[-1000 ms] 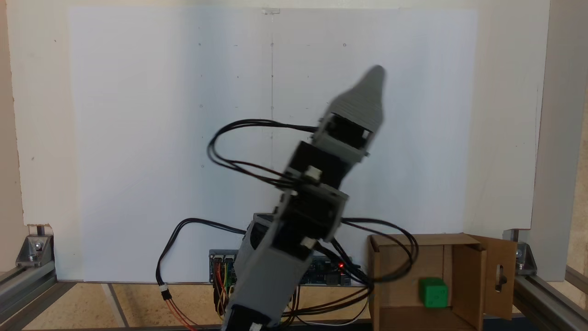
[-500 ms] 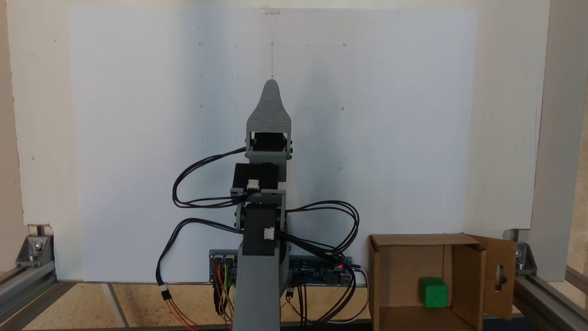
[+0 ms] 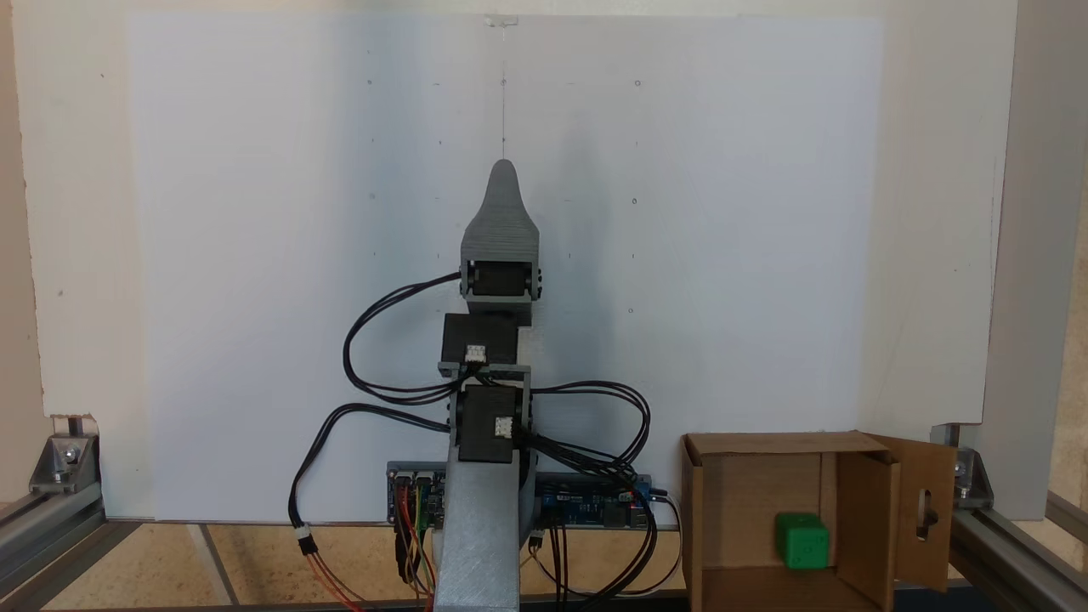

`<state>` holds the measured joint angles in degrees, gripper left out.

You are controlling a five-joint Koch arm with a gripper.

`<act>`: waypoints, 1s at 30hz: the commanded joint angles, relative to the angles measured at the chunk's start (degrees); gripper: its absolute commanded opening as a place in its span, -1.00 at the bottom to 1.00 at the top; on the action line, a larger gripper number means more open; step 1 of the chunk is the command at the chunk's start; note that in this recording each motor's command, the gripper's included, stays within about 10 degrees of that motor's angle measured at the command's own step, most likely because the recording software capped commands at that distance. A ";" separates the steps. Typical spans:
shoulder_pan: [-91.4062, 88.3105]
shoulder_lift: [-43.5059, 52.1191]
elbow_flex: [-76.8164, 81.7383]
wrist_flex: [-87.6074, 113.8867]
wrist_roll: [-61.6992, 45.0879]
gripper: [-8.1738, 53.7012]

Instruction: Grasp a green dice and put it in the bin.

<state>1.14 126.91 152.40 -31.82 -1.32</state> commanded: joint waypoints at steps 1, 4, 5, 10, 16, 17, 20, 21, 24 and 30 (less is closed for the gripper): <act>0.00 2.20 0.00 -9.38 -2.20 0.68; 0.00 5.01 3.25 -16.94 -2.11 0.68; 0.00 6.42 4.39 -19.32 -2.11 0.68; 0.00 8.53 8.44 -30.92 -2.11 0.68; 0.18 8.70 10.02 -40.78 -2.20 0.68; 0.44 8.70 10.02 -40.78 -2.20 0.68; 1.67 8.70 11.07 -40.69 -2.20 0.68; 1.67 8.70 11.95 -40.69 -2.20 0.68; 1.67 8.70 13.89 -40.78 -2.20 0.66; 2.72 8.26 14.59 -39.37 -2.29 0.68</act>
<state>3.52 129.20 167.70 -69.70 -1.32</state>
